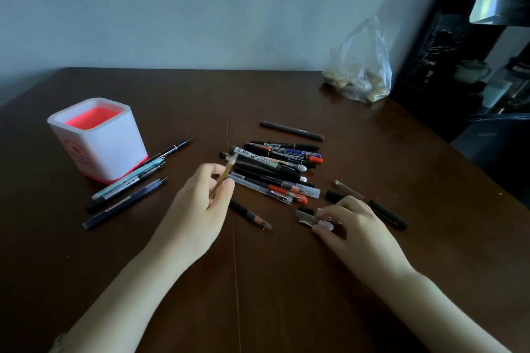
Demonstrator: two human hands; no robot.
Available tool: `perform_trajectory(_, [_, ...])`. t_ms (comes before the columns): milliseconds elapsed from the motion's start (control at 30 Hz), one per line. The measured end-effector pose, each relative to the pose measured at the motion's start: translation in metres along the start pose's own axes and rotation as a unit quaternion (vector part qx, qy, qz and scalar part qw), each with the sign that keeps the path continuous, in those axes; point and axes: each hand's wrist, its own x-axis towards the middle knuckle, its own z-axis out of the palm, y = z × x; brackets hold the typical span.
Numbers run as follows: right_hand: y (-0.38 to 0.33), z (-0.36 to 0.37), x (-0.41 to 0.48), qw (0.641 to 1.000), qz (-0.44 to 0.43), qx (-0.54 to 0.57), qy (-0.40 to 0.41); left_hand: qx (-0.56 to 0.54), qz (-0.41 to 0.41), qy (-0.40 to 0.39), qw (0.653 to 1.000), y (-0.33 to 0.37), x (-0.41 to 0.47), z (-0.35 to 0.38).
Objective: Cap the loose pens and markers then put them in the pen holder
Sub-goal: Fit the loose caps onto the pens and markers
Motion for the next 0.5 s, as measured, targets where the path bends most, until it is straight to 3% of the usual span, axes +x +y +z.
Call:
perform_trajectory(267, [0.002, 0.001, 0.014, 0.999, 0.026, 0.015, 0.038, -0.011, 0.017, -0.072, 0.997, -0.002, -0.001, 0.008])
perform_trajectory(400, [0.018, -0.017, 0.036, 0.991, 0.079, 0.021, 0.107, -0.017, 0.028, -0.073, 0.997, -0.002, -0.002, 0.010])
perform_trajectory(500, [0.031, -0.025, 0.055, 0.987, 0.156, -0.014, 0.041, -0.018, 0.036, -0.077, 0.996, -0.003, -0.003, 0.011])
